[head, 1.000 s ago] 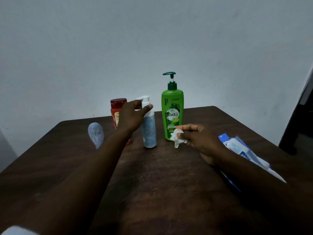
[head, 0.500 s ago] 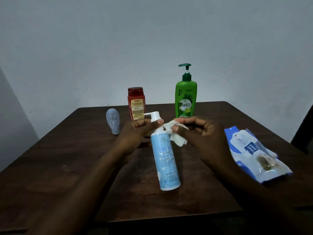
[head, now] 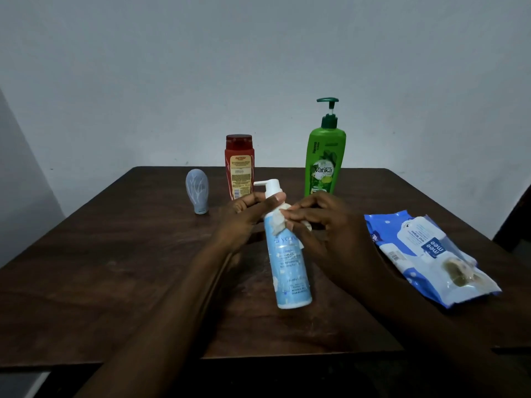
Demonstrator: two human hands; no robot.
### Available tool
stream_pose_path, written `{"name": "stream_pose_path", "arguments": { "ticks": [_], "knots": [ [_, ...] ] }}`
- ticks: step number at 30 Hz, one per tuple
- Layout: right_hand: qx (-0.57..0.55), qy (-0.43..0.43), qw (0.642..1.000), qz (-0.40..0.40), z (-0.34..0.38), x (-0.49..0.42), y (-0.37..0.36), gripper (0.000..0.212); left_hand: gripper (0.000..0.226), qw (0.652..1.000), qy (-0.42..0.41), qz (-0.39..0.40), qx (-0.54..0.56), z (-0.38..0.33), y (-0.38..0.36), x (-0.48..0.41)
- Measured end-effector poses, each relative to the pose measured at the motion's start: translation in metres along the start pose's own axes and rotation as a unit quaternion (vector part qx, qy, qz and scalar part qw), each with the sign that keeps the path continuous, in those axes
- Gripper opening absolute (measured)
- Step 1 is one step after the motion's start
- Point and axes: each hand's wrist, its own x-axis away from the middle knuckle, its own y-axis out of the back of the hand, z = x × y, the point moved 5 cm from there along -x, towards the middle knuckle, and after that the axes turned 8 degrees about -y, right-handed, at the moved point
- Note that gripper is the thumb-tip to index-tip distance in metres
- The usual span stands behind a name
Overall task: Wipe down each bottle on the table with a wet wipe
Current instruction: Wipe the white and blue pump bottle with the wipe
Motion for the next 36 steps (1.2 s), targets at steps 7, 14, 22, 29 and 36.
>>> {"name": "stream_pose_path", "arguments": {
  "ticks": [7,14,22,29,36],
  "knots": [
    [0.049,0.044,0.997,0.026,0.006,0.036,-0.003,0.029,0.026,0.999,0.003,-0.015,0.035,0.008,0.004,-0.004],
    [0.083,0.057,0.995,0.025,0.007,0.080,0.005,0.027,0.036,0.999,-0.004,-0.004,0.036,0.008,0.003,-0.005],
    [0.047,0.003,0.998,0.046,0.004,0.055,0.005,0.017,0.045,1.000,-0.022,0.004,0.022,0.008,0.004,-0.008],
    [-0.011,-0.032,0.999,-0.011,0.000,-0.008,-0.004,0.015,0.042,0.998,-0.042,0.018,0.035,0.008,0.005,-0.007],
    [0.002,-0.019,1.000,-0.017,0.000,0.027,-0.006,0.018,0.036,0.998,-0.043,0.006,0.037,0.008,0.009,-0.004]
  ]
}}
